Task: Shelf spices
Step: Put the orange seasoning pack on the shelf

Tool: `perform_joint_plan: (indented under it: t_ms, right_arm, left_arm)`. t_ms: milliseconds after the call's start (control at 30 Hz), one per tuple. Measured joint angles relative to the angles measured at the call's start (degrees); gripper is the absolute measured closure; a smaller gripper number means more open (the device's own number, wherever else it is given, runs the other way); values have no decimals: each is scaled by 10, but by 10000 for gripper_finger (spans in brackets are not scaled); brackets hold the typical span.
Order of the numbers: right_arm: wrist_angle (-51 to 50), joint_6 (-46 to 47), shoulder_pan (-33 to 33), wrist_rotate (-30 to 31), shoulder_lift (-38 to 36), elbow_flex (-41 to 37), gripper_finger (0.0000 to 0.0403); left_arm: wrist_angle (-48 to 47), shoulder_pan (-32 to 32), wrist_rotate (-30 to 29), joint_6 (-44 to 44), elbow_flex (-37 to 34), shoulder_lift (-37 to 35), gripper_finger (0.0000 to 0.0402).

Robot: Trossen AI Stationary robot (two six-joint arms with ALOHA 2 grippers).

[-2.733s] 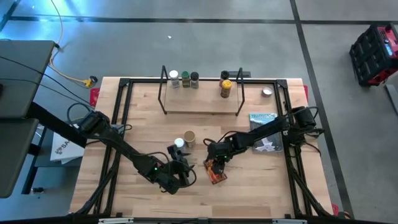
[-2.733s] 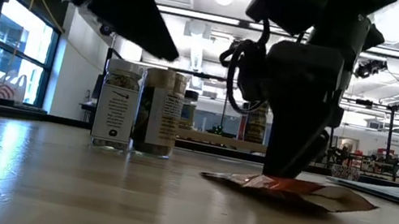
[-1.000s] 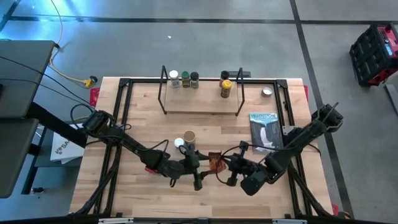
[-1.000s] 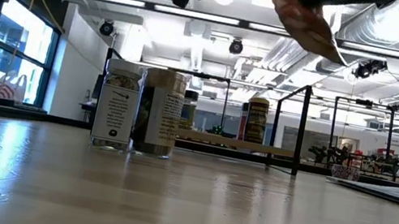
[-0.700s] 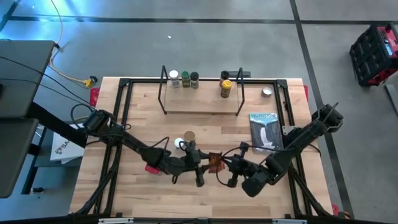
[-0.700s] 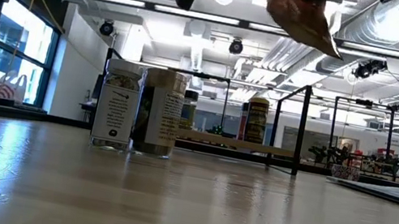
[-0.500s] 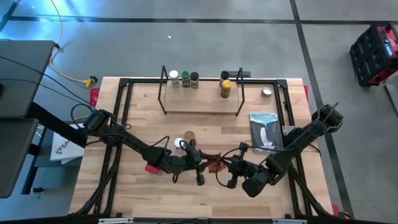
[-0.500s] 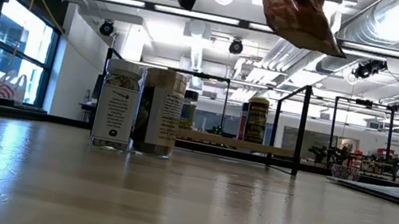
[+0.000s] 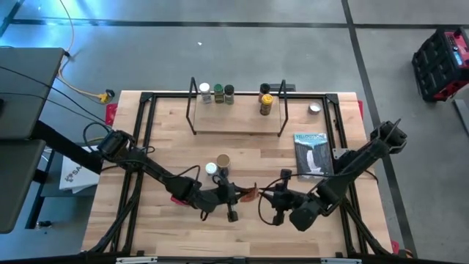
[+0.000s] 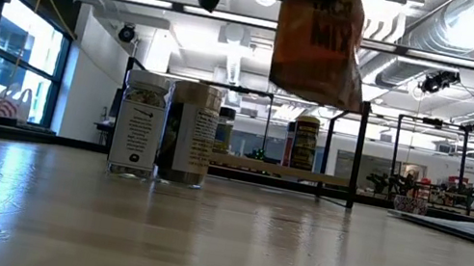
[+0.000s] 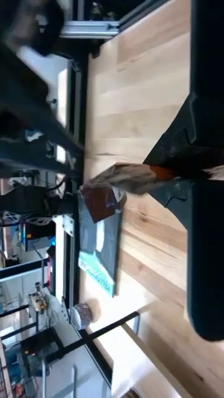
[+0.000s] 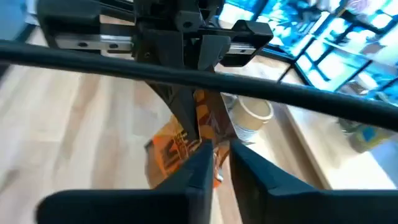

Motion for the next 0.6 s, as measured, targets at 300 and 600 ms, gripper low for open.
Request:
perform_joint_plan:
  t_ms: [300, 600]
  right_arm:
    - [-20, 45, -20, -132, -45, 0, 250]
    - [-98, 105, -46, -174, -23, 0, 197]
  left_arm:
    - [-9, -11, -13, 36, 0, -1, 400]
    - [-10, -36, 16, 86, 0, -5, 398]
